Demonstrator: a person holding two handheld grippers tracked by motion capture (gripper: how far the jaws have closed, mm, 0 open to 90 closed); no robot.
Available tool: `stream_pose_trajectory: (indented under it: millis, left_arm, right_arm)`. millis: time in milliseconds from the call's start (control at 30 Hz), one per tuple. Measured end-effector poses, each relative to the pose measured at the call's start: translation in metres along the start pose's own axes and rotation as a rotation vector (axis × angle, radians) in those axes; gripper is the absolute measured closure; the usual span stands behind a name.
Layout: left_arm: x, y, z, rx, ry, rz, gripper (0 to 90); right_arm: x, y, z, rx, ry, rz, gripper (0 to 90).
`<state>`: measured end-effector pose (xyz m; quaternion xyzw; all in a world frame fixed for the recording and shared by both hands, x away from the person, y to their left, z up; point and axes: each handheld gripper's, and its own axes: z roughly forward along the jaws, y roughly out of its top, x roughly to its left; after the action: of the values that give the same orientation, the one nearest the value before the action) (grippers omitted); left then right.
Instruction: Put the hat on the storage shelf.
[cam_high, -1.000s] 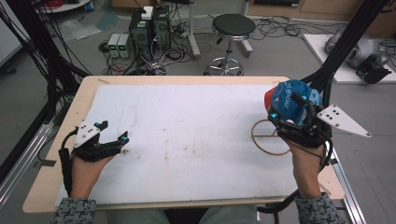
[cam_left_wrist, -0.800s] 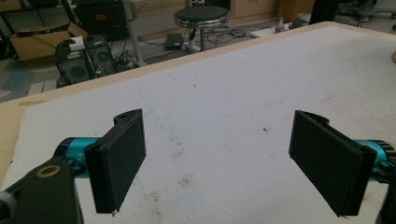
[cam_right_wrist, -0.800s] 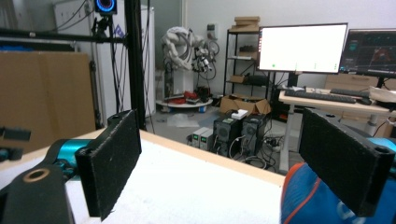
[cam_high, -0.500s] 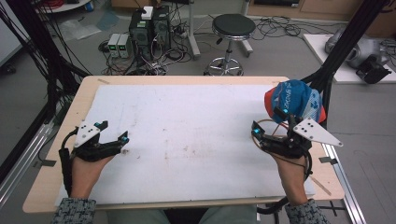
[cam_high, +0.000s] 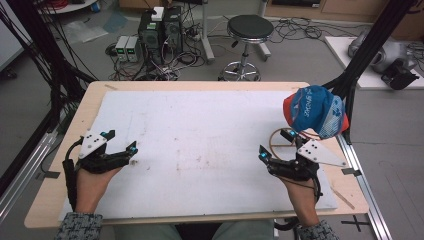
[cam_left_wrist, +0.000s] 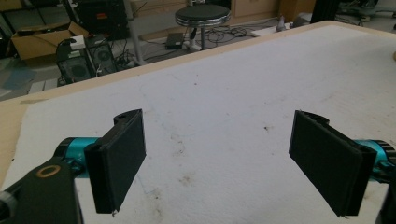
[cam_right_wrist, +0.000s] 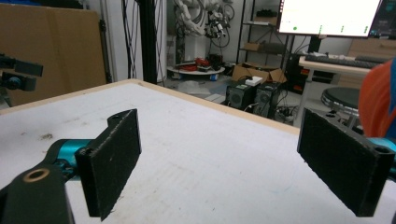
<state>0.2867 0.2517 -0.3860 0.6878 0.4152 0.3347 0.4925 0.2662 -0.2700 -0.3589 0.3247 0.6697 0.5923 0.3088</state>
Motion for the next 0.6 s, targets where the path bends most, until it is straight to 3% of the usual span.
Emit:
stream_pose_trajectory:
  millis: [233, 600]
  left_arm:
    - [0.000, 0.000, -0.001, 0.000, 0.001, -0.001, 18.9]
    - [-0.001, 0.000, 0.000, 0.000, -0.004, -0.001, 18.8]
  right_arm:
    - [-0.003, -0.011, -0.002, 0.020, -0.013, 0.027, 12.7]
    - [-0.005, -0.022, 0.001, 0.041, -0.009, 0.023, 12.7]
